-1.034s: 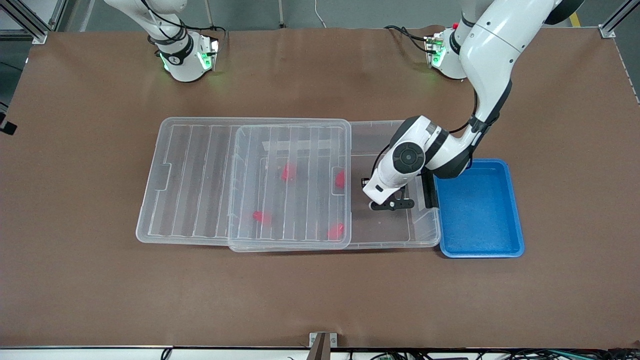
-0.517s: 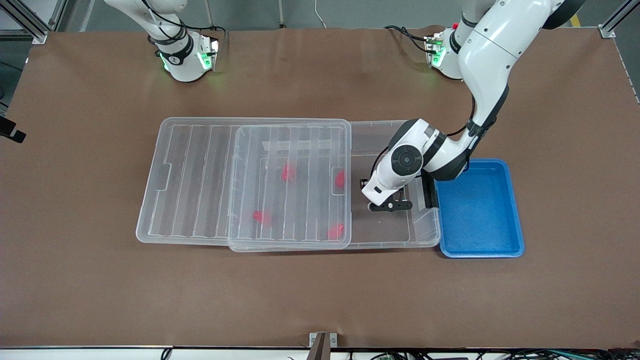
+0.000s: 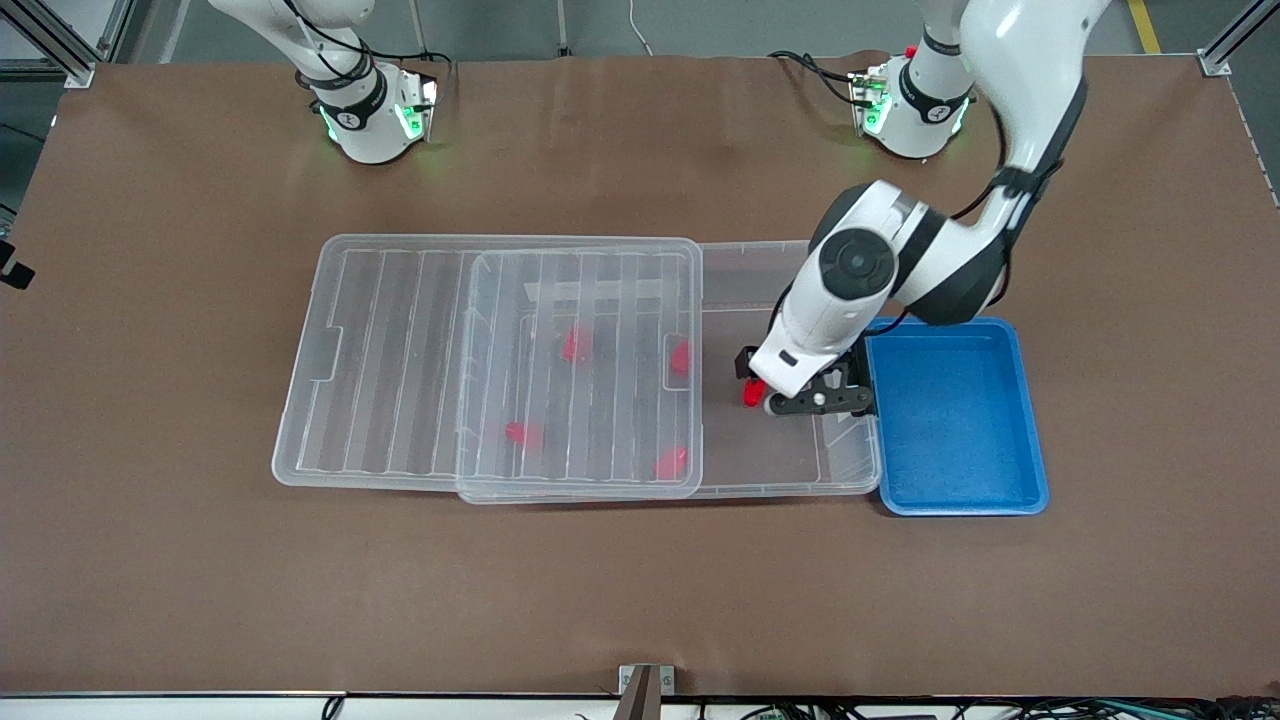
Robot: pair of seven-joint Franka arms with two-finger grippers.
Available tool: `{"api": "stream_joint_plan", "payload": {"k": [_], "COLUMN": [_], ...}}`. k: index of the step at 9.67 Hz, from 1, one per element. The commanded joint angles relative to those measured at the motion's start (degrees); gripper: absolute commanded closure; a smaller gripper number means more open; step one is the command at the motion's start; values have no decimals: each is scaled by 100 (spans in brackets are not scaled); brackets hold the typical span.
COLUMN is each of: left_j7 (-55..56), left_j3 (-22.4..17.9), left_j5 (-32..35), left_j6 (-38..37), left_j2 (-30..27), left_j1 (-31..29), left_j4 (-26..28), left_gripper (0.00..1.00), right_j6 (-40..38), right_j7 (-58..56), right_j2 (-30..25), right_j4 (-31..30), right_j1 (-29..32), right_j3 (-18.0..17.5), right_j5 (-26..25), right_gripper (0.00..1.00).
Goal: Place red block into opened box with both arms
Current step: 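Lower the red block into the box and open the left gripper, then raise the left gripper away while the right gripper reaches the box end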
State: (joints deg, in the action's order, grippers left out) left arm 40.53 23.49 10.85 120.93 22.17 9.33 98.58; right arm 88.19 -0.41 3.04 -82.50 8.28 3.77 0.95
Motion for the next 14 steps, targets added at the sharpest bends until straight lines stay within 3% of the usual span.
{"api": "stream_joint_plan", "payload": {"k": [1, 3, 4, 6, 7, 9, 10, 11, 13, 14], "left_j7": [-36, -97, -420, -1202, -1336, -2194, -2468, -2680, -3345, -3524], "left_j3": [-37, -20, -11, -2, 6, -28, -29, -124, -1210, -1467], "left_j5": [93, 128, 102, -73, -117, -468, -539, -775, -882, -883], "left_j6": [-847, -1735, -1931, -2151, -2440, -2750, -3011, -3188, -3399, -3540], "left_j2": [-204, -283, -440, -914, -1082, -1442, -1557, -1723, -1961, -2014], "left_j1": [-63, -394, -553, -949, -1081, -1563, -1801, -1907, -1235, -1092], "left_j4": [-677, -1583, -1761, -1772, -1772, -1763, -1754, -1702, -1421, -1394], "left_gripper": [0, 0, 0, 0, 0, 0, 0, 0, 0, 0], "right_j6": [137, 207, 808, 1820, 2321, 3062, 3055, 3038, 3064, 3064], "right_j7": [-73, -370, -912, -1549, -1576, -1585, -1585, -1603, -1716, -1804], "right_j2": [-93, 38, 39, 39, 47, 178, 345, 381, 513, 583], "right_j4": [-266, -484, -1121, -2239, -2714, -3358, -3447, -3526, -3527, -3527], "right_j1": [52, 77, 165, 201, 105, -254, -309, -370, -467, -450], "right_j3": [-43, -52, -52, -52, -61, -78, -104, -105, -105, -105], "right_j5": [29, 2, 11, 89, 99, 108, 290, 797, 943, 969], "right_gripper": [0, 0, 15, 75, 100, 100, 100, 100, 100, 100]}}
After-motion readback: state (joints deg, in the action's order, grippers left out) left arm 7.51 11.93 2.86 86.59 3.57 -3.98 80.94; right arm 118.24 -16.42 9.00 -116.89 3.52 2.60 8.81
